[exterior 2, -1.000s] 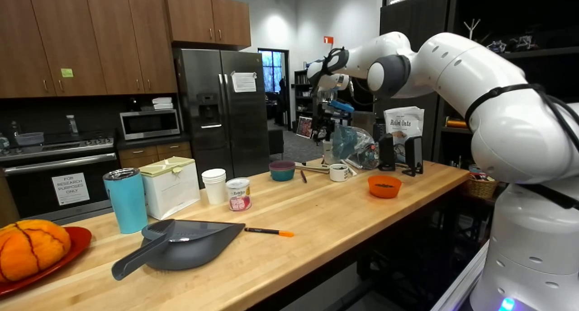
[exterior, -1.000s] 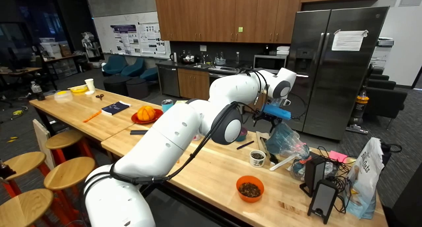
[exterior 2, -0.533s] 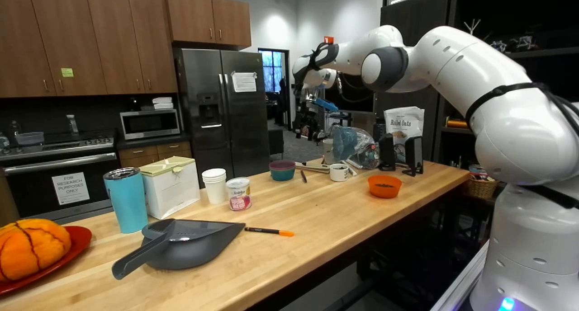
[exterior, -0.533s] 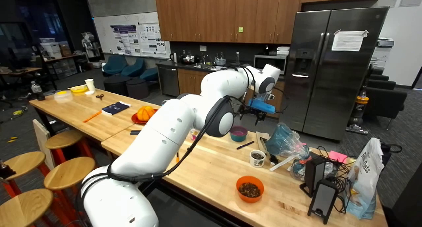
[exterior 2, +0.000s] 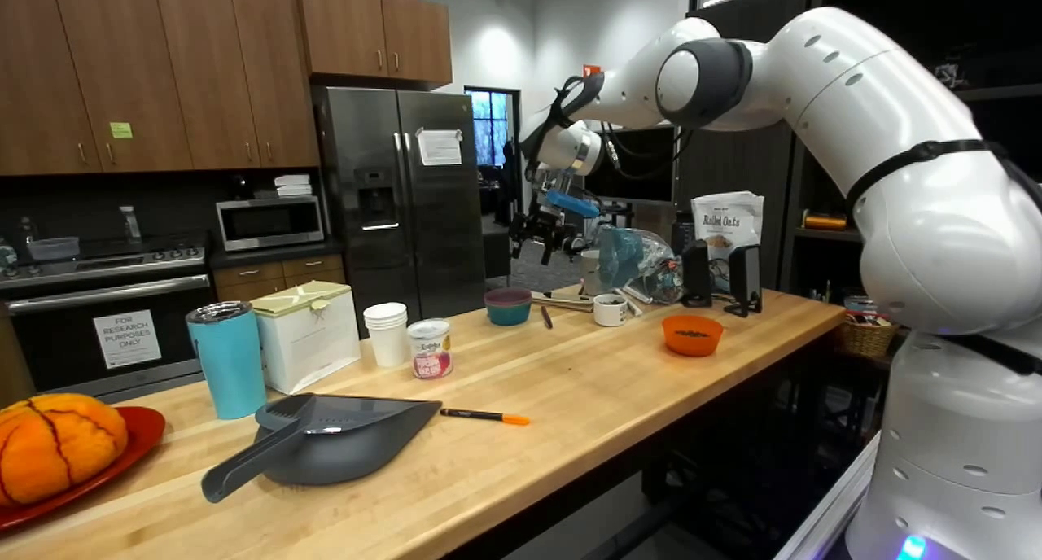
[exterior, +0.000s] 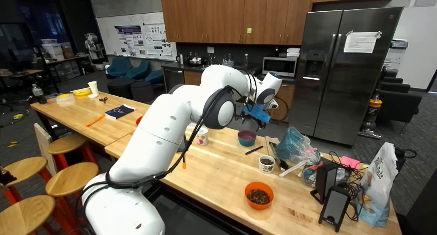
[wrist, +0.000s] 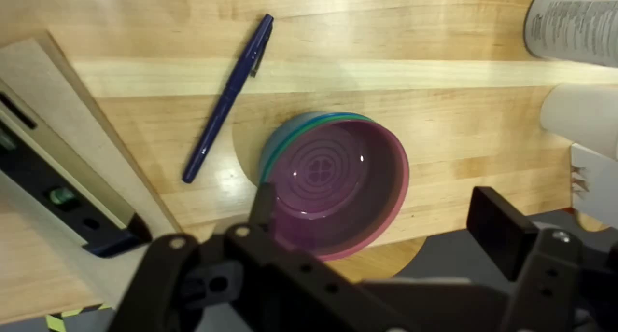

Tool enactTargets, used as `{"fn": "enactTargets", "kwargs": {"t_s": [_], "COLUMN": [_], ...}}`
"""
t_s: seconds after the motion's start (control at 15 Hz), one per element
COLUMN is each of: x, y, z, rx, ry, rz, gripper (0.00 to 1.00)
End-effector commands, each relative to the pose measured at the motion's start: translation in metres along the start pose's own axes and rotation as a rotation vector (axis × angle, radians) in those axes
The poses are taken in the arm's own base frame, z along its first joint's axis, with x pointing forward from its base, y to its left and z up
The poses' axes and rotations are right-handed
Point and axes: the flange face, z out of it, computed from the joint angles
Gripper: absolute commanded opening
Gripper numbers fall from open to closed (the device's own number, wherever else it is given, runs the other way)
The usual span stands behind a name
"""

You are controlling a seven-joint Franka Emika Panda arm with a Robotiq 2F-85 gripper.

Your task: Put the pen in the bowl

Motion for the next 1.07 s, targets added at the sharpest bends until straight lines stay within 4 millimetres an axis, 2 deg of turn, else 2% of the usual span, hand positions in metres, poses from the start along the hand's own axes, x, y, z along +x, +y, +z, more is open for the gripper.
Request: {"fn": "enactTargets", "kwargs": {"t_s": [0.0,0.2,0.53,0.67,0.87,0.93,1.0], "x": [-0.033,-0.053,-0.1,-0.117,-0.137,-0.118,-0.122], "y": [-0.001,-0.028,-0.099,-0.121,-0.133,-0.135,-0.137], "z": [-0.005,0.013,0.058,0.077,0.093,0.101,0.106], "rx": [-0.028,-0.04,-0.075,-0.088,-0.102,-0.086,-0.088], "ry": [0.038,0.041,0.039,0.045,0.068,0.042,0.038], "rz": [0.121,0.17,0.265,0.309,0.412,0.352,0.355], "gripper": [1.0,1.0,1.0,1.0,1.0,1.0,1.0]}}
